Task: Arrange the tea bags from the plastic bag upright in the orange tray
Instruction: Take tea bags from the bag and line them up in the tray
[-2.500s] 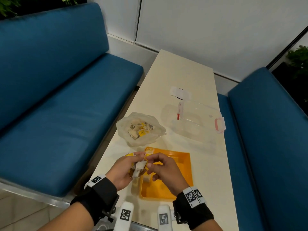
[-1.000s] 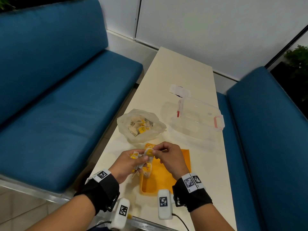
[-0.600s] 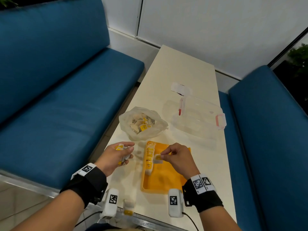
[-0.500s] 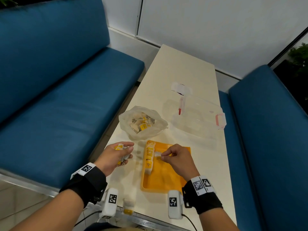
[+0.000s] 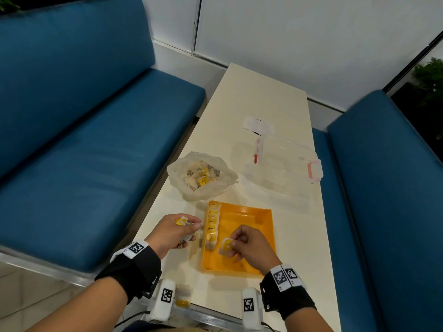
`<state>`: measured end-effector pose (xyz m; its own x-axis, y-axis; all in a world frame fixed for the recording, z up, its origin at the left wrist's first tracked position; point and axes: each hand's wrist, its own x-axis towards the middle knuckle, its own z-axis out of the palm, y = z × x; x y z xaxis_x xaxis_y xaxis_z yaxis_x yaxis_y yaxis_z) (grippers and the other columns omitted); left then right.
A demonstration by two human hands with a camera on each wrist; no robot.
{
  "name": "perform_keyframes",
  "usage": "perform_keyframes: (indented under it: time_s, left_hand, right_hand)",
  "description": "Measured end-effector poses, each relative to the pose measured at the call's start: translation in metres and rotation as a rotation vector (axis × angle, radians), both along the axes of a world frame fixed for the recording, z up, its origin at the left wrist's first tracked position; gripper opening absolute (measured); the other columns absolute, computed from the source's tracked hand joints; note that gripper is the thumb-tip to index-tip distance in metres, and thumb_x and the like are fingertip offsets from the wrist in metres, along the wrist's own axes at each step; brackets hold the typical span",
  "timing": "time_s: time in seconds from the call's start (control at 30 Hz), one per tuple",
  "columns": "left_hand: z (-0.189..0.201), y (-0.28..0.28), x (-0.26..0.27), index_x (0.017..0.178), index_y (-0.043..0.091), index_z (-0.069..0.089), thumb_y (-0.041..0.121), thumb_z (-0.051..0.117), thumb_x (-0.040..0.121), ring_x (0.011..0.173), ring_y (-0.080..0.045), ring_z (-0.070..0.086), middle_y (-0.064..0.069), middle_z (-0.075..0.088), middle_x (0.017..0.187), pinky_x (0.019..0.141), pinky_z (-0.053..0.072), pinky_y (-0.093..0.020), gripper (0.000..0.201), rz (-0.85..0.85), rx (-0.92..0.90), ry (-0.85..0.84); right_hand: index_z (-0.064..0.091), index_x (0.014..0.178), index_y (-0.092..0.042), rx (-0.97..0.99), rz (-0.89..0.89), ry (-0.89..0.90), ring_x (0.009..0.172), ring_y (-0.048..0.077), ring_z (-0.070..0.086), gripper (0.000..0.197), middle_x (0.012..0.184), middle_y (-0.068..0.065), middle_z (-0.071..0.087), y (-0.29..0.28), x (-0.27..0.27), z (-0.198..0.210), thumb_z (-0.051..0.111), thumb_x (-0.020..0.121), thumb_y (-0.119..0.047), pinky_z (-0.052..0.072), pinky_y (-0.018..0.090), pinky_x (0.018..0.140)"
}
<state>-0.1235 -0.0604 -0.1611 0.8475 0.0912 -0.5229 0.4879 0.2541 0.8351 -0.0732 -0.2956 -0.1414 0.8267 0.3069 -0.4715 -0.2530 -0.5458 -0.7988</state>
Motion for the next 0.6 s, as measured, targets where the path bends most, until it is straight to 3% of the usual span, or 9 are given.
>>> perform_keyframes:
  time_s: [0.1,0.2,0.37,0.53,0.6]
  left_hand:
    - [-0.002,-0.004,0.001,0.1,0.01,0.077,0.013,0.079,0.087,0.067,-0.021,0.066,-0.009,0.069,0.08,0.053,0.049,-0.027,0.013,-0.022,0.03,0.02]
    - [-0.003,-0.011,0.001,0.099,0.009,0.076,0.013,0.079,0.087,0.063,-0.018,0.064,-0.008,0.068,0.075,0.051,0.049,-0.026,0.014,-0.034,0.059,0.032]
    - [-0.006,-0.018,0.001,0.094,0.015,0.078,0.017,0.084,0.082,0.063,-0.018,0.064,-0.006,0.07,0.072,0.057,0.051,-0.03,0.013,-0.055,0.158,0.035]
    - [-0.005,-0.023,-0.001,0.096,0.015,0.078,0.016,0.085,0.081,0.063,-0.015,0.063,-0.006,0.07,0.075,0.052,0.053,-0.026,0.017,-0.082,0.26,0.028]
    - [-0.005,-0.023,0.0,0.097,0.015,0.077,0.016,0.085,0.081,0.062,-0.014,0.063,-0.006,0.07,0.075,0.052,0.053,-0.026,0.018,-0.088,0.271,0.024]
  right_hand:
    - [0.06,0.088,-0.007,-0.032,0.071,0.043,0.058,0.019,0.068,0.015,0.063,0.008,0.068,0.005,-0.003,-0.001,0.065,0.086,0.007,0.049,0.03,0.05]
    - [0.062,0.087,-0.006,-0.069,0.123,0.097,0.051,0.014,0.065,0.016,0.059,0.007,0.065,0.012,-0.003,-0.002,0.068,0.082,0.008,0.044,0.022,0.045]
    - [0.06,0.086,-0.005,-0.087,0.087,0.153,0.044,0.01,0.062,0.018,0.059,0.008,0.063,0.028,0.002,-0.008,0.068,0.081,0.01,0.041,0.017,0.039]
    - [0.056,0.083,-0.008,-0.095,0.034,0.123,0.053,0.026,0.064,0.019,0.069,0.019,0.064,0.041,0.006,-0.023,0.071,0.081,0.003,0.044,0.023,0.042]
    - [0.053,0.083,-0.009,-0.103,0.011,0.107,0.053,0.027,0.064,0.02,0.069,0.021,0.065,0.045,0.007,-0.027,0.068,0.08,0.005,0.045,0.024,0.042]
